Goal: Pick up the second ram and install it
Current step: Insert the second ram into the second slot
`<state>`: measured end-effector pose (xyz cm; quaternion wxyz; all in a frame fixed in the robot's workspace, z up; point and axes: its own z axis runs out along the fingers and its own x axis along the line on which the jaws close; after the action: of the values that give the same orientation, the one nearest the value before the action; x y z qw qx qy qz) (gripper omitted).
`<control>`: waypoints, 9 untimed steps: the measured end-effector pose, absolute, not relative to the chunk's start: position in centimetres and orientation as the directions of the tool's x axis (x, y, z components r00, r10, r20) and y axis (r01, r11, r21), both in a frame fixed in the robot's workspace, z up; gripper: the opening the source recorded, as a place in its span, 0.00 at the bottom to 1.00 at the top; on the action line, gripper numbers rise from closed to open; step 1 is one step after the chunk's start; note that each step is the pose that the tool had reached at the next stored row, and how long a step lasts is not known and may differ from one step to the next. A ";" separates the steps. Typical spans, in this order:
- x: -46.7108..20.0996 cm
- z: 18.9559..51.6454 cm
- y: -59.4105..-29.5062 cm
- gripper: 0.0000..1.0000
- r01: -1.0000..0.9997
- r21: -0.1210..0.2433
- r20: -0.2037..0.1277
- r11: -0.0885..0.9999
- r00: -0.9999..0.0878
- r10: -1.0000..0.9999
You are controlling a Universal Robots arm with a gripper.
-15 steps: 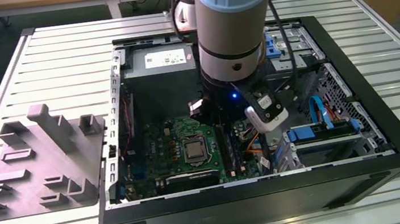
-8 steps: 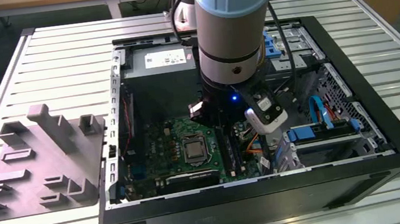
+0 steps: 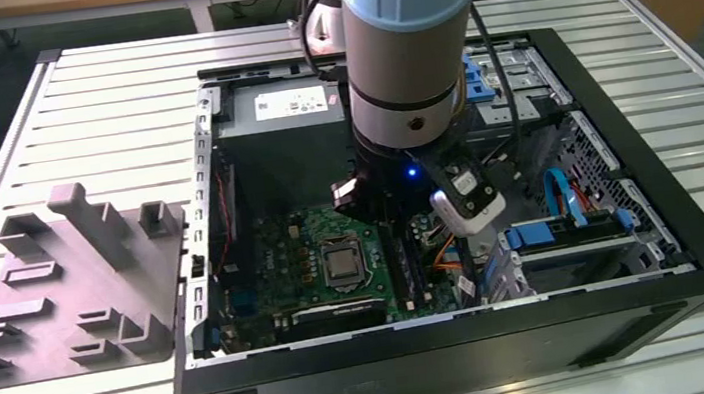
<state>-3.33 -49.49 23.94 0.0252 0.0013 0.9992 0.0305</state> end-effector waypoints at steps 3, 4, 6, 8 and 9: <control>-3.3 23.8 -49.5 0.12 0.022 0.062 -0.050 0.998 -0.998 0.025; -3.3 23.8 -49.5 0.12 0.027 0.064 -0.050 0.998 -0.998 0.030; -3.3 23.7 -49.5 0.12 0.033 0.068 -0.050 0.997 -0.998 0.036; -3.3 23.6 -49.5 0.12 0.033 0.070 -0.050 0.997 -0.998 0.037; -3.3 23.5 -49.5 0.12 0.033 0.070 -0.050 0.997 -0.998 0.037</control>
<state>-3.34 -49.47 23.54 0.0257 0.0176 0.9989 0.0347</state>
